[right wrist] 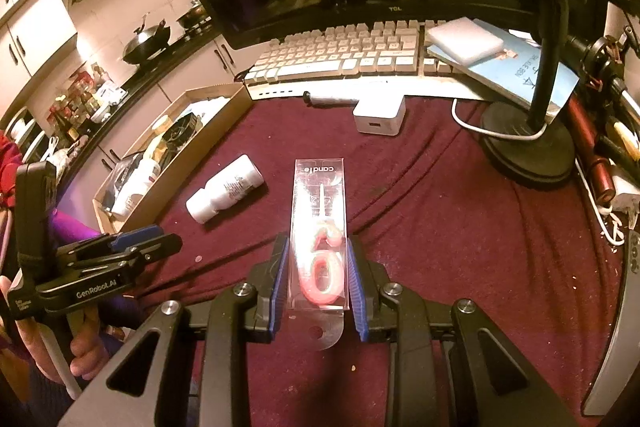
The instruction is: Organize objects
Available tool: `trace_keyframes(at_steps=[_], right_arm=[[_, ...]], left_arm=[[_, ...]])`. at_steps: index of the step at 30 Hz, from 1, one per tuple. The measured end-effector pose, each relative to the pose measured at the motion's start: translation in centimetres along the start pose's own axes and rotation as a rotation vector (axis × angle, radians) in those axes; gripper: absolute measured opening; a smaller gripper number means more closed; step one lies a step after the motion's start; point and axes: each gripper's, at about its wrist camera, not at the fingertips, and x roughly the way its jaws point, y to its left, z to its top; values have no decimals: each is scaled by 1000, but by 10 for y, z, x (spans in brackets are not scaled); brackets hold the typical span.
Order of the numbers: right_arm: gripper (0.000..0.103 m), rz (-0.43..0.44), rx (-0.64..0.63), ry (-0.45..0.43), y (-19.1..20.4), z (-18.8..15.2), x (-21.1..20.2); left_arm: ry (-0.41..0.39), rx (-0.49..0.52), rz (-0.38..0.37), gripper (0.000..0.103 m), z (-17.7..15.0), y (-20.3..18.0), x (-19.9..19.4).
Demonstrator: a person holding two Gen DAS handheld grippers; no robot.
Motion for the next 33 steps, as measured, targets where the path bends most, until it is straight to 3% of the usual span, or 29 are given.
trace_keyframes(at_steps=[9,16,18,21,26,33], right_arm=[[27,3,17,9,-9,4,7],[27,3,30,26,-15,7,15],[27,4,23,21,-13,9,14],[27,2,25,19,-13,8,13],[27,-5,32,31,-15,6,15],[27,1,15,31,-6,5,16]], left_arm=[[-36,96,46,45,39,-12,9],[40,170,36,45,52,-30,48],[43,158,14,45,53,-30,51],[55,133,9,36,53,-28,54],[39,112,52,36,42,-25,47],[29,7,5,36,19,-11,27]])
